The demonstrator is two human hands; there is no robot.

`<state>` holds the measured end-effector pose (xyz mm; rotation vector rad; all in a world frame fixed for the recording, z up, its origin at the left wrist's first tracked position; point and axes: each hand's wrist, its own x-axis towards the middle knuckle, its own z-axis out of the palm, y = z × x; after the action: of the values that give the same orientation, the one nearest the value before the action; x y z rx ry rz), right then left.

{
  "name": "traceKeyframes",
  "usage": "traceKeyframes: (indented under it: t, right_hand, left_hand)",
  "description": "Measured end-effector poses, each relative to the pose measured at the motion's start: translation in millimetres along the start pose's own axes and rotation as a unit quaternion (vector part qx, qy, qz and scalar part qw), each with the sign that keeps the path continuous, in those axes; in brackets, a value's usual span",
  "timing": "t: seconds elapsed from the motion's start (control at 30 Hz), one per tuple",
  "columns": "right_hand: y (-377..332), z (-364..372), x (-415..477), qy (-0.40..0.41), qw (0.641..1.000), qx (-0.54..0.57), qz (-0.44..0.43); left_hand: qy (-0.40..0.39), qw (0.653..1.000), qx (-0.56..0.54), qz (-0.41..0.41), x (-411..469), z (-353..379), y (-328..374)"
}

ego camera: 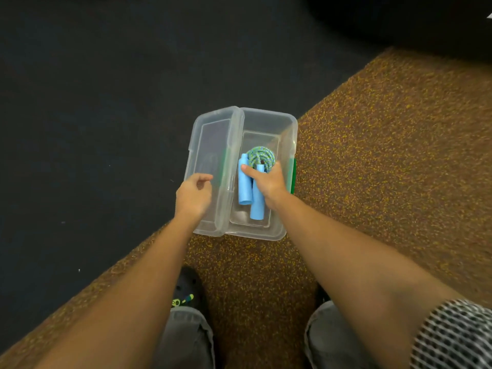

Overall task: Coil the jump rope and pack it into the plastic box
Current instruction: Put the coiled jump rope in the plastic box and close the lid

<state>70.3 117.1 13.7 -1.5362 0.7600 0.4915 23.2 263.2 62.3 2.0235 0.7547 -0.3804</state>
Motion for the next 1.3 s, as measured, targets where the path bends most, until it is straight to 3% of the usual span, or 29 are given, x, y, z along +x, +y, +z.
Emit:
traceKeyframes:
  t: [0.2, 0.43, 0.63, 0.73, 1.03, 1.2, 1.3]
  right_hand:
    - [18, 6, 17, 0.019, 1.000, -0.024, -0.001]
    - [26, 9, 27, 0.041, 0.992, -0.117, -0.033]
    - [21, 14, 24, 0.103, 0.941, -0.314, -0.070]
    - [23, 14, 21, 0.103, 0.921, -0.362, -0.098]
    - [22, 8, 10, 0.121, 0.954, -0.221, -0.163]
    - [31, 25, -29, 0.220, 0.947, -0.135, -0.189]
    - [38, 43, -59, 0.187, 0.950, -0.142, -0.207]
  left_hand:
    - [0.035, 0.998, -0.046, -0.033, 14, 6, -12]
    - [0.014, 0.997, -0.072, -0.029, 19, 11, -19]
    - [0.012, 0.996, -0.079, -0.026, 18, 12, -16]
    - [0.013, 0.996, -0.079, -0.027, 17, 12, -15]
    - [0.027, 0.992, -0.122, -0.037, 18, 8, -15]
    - [0.047, 0.988, -0.145, -0.035, 20, 5, -15]
    - [0.065, 0.985, -0.156, -0.039, 20, 4, -16]
